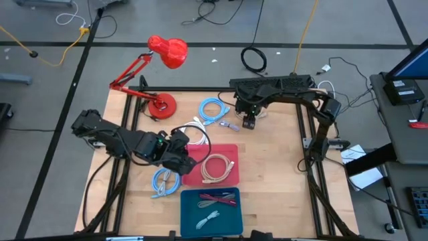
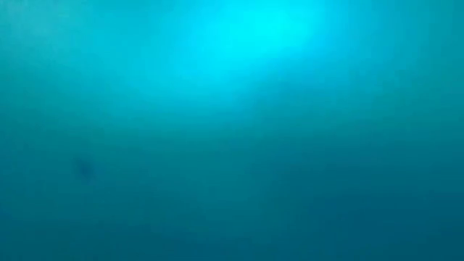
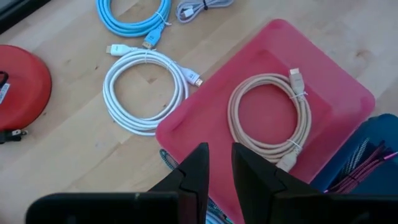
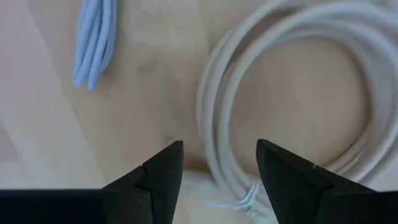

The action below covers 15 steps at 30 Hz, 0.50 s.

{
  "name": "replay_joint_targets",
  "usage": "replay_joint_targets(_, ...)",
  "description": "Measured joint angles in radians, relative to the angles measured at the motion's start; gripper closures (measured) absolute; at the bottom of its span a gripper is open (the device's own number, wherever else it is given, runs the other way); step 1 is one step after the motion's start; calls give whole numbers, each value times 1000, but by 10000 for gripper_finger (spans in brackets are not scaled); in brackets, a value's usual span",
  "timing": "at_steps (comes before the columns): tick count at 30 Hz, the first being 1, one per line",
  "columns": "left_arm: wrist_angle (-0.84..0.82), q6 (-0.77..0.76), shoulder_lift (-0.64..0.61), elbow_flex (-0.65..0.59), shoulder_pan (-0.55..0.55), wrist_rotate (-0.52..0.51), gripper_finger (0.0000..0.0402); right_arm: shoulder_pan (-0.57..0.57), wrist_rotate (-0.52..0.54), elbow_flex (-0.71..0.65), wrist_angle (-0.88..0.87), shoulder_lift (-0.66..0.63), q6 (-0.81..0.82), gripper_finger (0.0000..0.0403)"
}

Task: Pick & Place USB Port
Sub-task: Put the light brown HDMI cable into the red bin

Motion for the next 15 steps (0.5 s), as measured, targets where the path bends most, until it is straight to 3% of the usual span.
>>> replay_joint_targets(15,-31,-8,0,0,-12,5,330,-36,-74,-150,142,-4,28,204)
